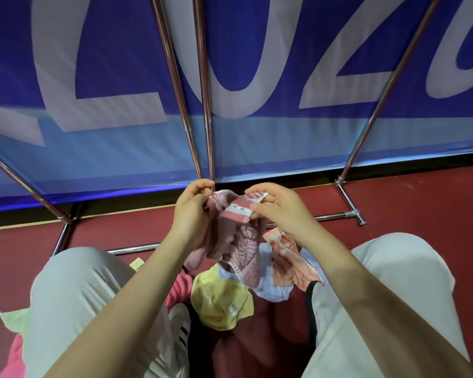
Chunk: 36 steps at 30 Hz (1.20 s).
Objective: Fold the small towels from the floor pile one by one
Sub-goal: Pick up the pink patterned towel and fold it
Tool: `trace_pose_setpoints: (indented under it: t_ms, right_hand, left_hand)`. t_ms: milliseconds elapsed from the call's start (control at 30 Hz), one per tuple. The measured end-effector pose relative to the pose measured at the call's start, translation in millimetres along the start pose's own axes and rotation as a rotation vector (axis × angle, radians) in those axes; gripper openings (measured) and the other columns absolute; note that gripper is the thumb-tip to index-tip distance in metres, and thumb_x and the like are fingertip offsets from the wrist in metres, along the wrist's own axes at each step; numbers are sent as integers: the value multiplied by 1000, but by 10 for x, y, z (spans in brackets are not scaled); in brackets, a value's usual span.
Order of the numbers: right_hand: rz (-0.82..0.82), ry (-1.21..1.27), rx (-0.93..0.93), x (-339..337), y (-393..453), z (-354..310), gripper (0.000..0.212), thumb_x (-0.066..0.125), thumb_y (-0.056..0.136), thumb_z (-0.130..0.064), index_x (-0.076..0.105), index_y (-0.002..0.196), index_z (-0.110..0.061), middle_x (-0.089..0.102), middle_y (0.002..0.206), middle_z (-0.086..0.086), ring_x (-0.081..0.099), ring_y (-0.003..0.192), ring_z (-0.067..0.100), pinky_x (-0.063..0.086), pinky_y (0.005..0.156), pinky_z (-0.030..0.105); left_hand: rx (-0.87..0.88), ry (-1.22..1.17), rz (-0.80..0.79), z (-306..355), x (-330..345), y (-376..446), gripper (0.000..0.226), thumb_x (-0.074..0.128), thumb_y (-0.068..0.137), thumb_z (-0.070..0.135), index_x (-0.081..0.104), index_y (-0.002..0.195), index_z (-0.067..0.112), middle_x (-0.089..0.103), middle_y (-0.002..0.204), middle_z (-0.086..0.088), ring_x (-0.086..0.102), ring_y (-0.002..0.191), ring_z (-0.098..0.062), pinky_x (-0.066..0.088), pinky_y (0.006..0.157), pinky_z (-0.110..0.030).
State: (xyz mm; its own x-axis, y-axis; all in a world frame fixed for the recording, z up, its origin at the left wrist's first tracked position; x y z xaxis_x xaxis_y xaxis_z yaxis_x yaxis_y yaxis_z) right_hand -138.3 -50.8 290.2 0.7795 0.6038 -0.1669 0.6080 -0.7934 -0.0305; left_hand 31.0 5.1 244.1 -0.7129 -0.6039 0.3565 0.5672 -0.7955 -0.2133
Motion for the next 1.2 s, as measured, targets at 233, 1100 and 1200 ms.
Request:
trace_pose_setpoints:
  t_ms: [233,1100,1200]
  right_hand:
    - [-14,-137,-19,214,133,63,12,63,88,-4,66,89,-16,66,72,-3,60,46,9,46,55,17]
    - [239,48,-99,396,464,139,14,62,89,-8,55,77,-7,53,70,-1,44,63,3,37,61,17]
    - [258,38,-100,347,465,145,14,62,89,-9,54,77,-9,54,70,-3,47,64,2,39,62,19]
  left_hand:
    - [-103,-287,-62,83,155,-96,30,32,96,-12,54,88,7,56,72,-14,61,58,-18,53,59,-24]
    - [-116,-127,-37,156,-2,-98,19,53,96,5,60,113,6,62,97,-14,59,82,-19,51,74,-24]
    - [-229,-62,-133,18,73,-168,29,51,98,15,61,116,-6,62,115,-27,58,102,-30,50,92,-35]
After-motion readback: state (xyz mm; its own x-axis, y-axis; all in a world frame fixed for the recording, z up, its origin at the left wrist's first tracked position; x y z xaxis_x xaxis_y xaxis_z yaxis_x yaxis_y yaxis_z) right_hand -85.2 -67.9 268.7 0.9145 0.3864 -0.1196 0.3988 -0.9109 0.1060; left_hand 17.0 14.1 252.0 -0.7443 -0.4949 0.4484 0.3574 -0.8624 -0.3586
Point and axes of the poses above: each hand's wrist, its own y-axis towards the middle knuckle, its own x-axis out of the palm, z = x × y, the point moved 6 cm from there along y, towards the middle knuckle
